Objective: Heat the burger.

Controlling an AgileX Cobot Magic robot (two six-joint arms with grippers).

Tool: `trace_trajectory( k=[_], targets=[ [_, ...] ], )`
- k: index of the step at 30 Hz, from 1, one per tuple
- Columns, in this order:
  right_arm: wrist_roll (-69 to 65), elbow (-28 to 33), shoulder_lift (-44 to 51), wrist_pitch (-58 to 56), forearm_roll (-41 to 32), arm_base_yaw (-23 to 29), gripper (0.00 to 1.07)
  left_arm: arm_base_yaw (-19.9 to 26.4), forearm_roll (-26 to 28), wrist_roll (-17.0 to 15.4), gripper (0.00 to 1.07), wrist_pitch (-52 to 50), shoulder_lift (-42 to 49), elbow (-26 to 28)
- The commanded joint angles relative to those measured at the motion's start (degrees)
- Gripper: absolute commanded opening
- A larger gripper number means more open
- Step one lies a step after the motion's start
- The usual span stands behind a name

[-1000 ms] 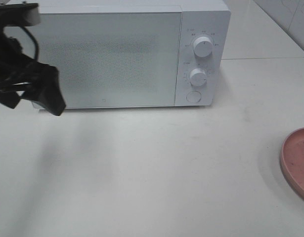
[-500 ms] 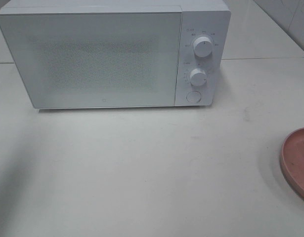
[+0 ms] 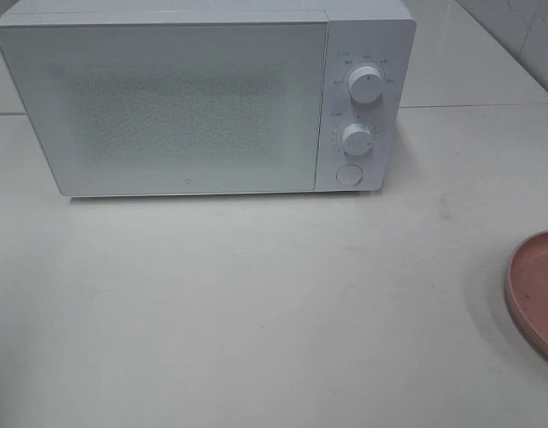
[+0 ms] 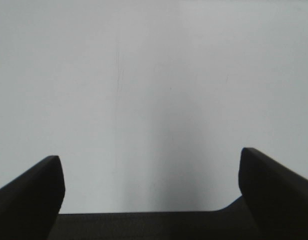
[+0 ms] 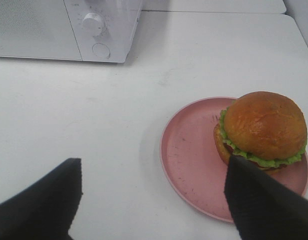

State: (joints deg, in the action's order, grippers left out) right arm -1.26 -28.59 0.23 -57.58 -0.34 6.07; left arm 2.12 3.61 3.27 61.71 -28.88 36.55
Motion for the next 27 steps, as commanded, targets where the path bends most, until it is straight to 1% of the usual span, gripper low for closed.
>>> trace_trajectory(
  k=[1,2,3,4,5,6,7,8,10,11,13,15,16,18,27],
  targets=[
    [0.69,0.11,1.55,0.40,-0.23,-0.29,0.76,-0.06,-0.23,-0.23,0.89,-1.66,5.04,-1.89],
    [0.69,0.11,1.55,0.40,-0.23,-0.29,0.76,-0.06,-0.23,1.09,0.89,-1.66,9.11,-3.15],
    [0.69,0.11,1.55,0.40,-0.23,-0.29,0.76,-0.06,-0.17,1.55,0.89,-1.66,11.00,-3.67],
    [0.69,0.11,1.55,0.40,-0.23,-0.29,0.76,-0.06,-0.17,1.55,0.89,-1.66,11.00,-3.67],
    [0.69,0.11,1.55,0.40,-0.23,-0.29,0.76,-0.06,-0.17,2.92,0.89,-1.78,14.38,-5.21],
    [0.69,0.11,1.55,0.40,-0.23,-0.29,0.76,-0.06,-0.11,3.67,0.89,-1.55,15.81,-6.13],
    [0.69,0.11,1.55,0.40,-0.23,-0.29,0.76,-0.06,-0.11,3.67,0.89,-1.55,15.81,-6.13],
    [0.69,0.11,1.55,0.40,-0.23,-0.29,0.76,-0.06,-0.23,5.16,0.89,-0.11,18.96,-6.99],
    [0.69,0.11,1.55,0.40,-0.23,-0.29,0.76,-0.06,-0.11,5.21,0.89,-0.11,20.11,-6.93],
    [0.69,0.11,1.55,0.40,-0.23,-0.29,0.76,-0.06,0.00,4.87,0.89,-0.17,22.69,-6.88],
    [0.69,0.11,1.55,0.40,-0.23,-0.29,0.76,-0.06,0.17,4.58,0.89,-0.17,23.72,-6.88],
    [0.69,0.11,1.55,0.40,-0.23,-0.29,0.76,-0.06,1.03,4.07,0.89,-0.17,27.50,-6.88],
    [0.69,0.11,1.55,0.40,-0.23,-0.29,0.76,-0.06,1.03,4.07,0.89,-0.17,27.50,-6.88],
    [0.69,0.11,1.55,0.40,-0.23,-0.29,0.76,-0.06,0.86,3.61,0.89,-0.23,30.94,-6.88],
    [0.69,0.11,1.32,0.40,-0.29,-0.29,0.76,-0.06,1.49,3.32,0.89,-0.29,30.37,-6.82]
  ],
)
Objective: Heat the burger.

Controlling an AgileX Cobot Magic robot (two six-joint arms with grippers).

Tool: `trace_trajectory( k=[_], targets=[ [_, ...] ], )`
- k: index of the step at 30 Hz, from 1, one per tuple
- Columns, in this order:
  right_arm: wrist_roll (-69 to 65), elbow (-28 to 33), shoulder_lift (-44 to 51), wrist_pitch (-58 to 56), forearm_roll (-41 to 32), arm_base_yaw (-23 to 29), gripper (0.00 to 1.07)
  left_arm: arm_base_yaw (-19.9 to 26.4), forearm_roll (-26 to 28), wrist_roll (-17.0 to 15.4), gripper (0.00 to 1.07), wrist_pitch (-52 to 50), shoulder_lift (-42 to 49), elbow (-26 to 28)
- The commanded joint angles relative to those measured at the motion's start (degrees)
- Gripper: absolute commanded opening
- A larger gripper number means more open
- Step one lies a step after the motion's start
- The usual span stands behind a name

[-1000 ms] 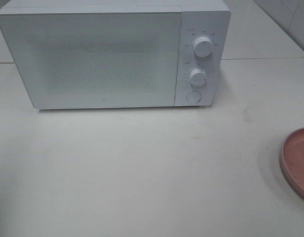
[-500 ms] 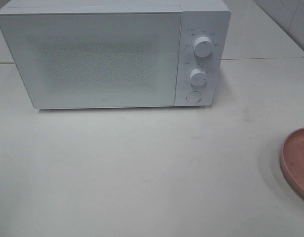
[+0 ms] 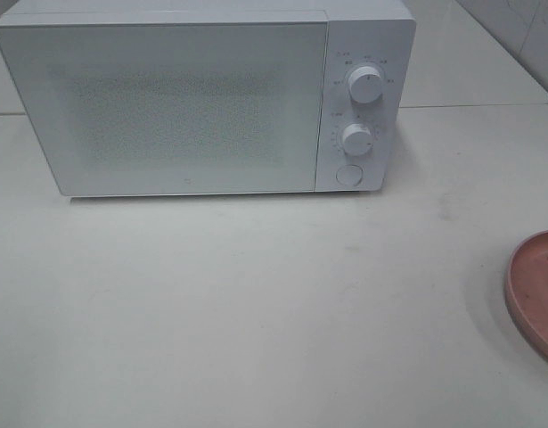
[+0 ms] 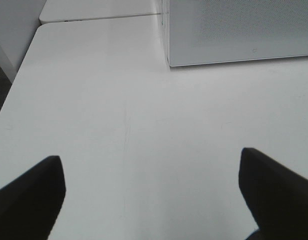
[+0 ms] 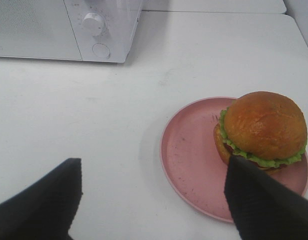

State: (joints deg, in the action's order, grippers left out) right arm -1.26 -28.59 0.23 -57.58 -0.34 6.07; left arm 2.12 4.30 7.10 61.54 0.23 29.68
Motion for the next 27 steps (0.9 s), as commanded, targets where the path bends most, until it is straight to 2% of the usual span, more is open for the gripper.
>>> trace_trajectory(
  k=[1,27],
  targets=[
    [0.69,0.11,1.32,0.40,-0.29,-0.29,0.76,-0.06,0.80,-0.52,0.89,-0.11,1.26,0.06],
    [0.69,0.11,1.32,0.40,-0.29,-0.29,0.76,-0.06,0.80,-0.52,0.89,-0.11,1.26,0.06]
  ],
)
